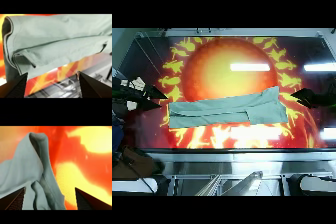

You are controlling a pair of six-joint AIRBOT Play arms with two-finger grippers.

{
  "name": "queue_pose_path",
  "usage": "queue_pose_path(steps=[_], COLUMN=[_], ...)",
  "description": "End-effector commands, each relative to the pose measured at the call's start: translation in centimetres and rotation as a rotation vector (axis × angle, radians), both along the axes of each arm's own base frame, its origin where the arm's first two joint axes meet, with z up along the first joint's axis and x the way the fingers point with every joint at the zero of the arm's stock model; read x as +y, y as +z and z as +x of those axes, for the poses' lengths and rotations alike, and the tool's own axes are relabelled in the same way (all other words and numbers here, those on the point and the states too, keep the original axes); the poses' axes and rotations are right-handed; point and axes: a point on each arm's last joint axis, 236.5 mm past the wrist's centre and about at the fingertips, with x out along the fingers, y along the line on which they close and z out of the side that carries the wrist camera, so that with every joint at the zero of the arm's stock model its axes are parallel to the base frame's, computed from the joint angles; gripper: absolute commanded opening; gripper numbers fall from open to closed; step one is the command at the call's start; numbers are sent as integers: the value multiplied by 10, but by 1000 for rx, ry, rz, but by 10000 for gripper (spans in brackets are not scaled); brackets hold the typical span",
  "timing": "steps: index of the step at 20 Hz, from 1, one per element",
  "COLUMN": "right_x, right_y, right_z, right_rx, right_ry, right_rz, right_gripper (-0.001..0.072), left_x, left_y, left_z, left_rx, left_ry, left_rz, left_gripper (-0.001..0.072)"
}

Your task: Fold the shirts.

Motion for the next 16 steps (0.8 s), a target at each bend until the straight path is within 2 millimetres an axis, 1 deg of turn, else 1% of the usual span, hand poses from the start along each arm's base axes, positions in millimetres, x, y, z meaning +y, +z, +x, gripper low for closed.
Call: queue_pose_path(steps=[1, 3, 4, 7, 8, 11, 13, 15, 16], right_x=[5, 16, 23, 47, 59, 97, 119, 133, 138], right_y=[-14, -31, -40, -57, -60, -56, -52, -54, -55], right_z=[-13, -15, -18, -24, -24, -20, -19, -20, -20], right_rx=[158, 210, 242, 297, 305, 284, 271, 275, 280], right_ry=[95, 123, 133, 191, 215, 293, 334, 357, 360], right_rz=[47, 86, 109, 149, 154, 173, 187, 198, 210], right_gripper=[678, 678, 678, 678, 678, 675, 571, 565, 388], left_x=[9, 4, -1, -28, -39, -75, -103, -131, -145], left_y=[37, 53, 58, 61, 60, 54, 42, 25, 15], left_z=[2, 0, -2, -9, -9, -10, -12, -15, -15], left_rx=[-93, -131, -143, -139, -141, -140, -119, -91, -80], left_ry=[53, 44, 31, -53, -84, -172, -242, -309, -335], left_rz=[47, 56, 59, 52, 51, 44, 34, 26, 25], left_gripper=[697, 695, 669, 89, 14, 16, 19, 19, 19])
